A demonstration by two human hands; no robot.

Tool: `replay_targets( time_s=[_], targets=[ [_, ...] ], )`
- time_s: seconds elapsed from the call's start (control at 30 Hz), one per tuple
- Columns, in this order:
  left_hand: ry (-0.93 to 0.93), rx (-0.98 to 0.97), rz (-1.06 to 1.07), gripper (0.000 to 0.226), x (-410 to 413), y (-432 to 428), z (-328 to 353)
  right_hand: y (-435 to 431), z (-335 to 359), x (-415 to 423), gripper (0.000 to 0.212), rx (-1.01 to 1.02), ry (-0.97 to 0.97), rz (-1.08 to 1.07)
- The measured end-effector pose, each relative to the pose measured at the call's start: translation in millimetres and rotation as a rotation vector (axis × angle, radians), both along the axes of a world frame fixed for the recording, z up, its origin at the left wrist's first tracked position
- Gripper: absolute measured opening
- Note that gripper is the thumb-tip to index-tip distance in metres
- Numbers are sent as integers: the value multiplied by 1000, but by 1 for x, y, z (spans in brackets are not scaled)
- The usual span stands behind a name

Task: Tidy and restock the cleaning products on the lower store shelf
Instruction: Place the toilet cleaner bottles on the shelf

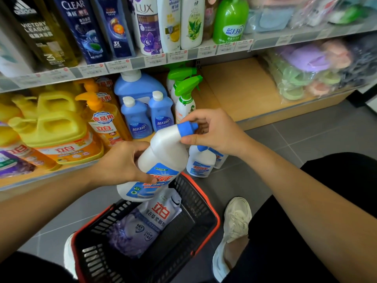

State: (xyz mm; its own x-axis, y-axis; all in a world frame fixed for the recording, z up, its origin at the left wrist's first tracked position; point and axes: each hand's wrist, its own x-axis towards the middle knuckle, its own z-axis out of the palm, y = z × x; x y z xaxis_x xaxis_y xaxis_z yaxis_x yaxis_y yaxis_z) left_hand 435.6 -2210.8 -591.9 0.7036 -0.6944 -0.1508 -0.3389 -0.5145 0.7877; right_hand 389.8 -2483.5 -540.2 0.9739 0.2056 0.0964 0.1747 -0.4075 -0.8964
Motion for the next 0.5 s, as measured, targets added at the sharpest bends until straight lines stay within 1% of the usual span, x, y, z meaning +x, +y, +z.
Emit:
replay_targets(
  time_s=[0.07, 0.13, 0.2, 0.23, 0.33, 0.4, 0.5],
  targets=[
    [-188, 73, 18, 65, -2, 0, 3, -2, -2, 1, 30, 28, 26, 13],
    [-340, 95, 47, 66, -5, -1, 6, -4, -2, 2, 30, 63, 38, 20],
    [-445, 89, 86, 66, -5, -3, 7, -6, -1, 6, 28, 127, 58, 14],
    [-468, 84, 109, 68, -5, -4, 7, -6, -1, 8, 26, 169, 67, 8],
    [-431, 66, 161, 68, -3, -7, 7, -6, -2, 15, 20, 298, 76, -12],
    [-362, 19, 166, 60, -1, -9, 9, -5, -5, 19, 18, 389, 82, -30],
    [-201, -84, 155, 53, 2, -12, 10, 1, -8, 23, 25, 483, 57, -76]
  ],
)
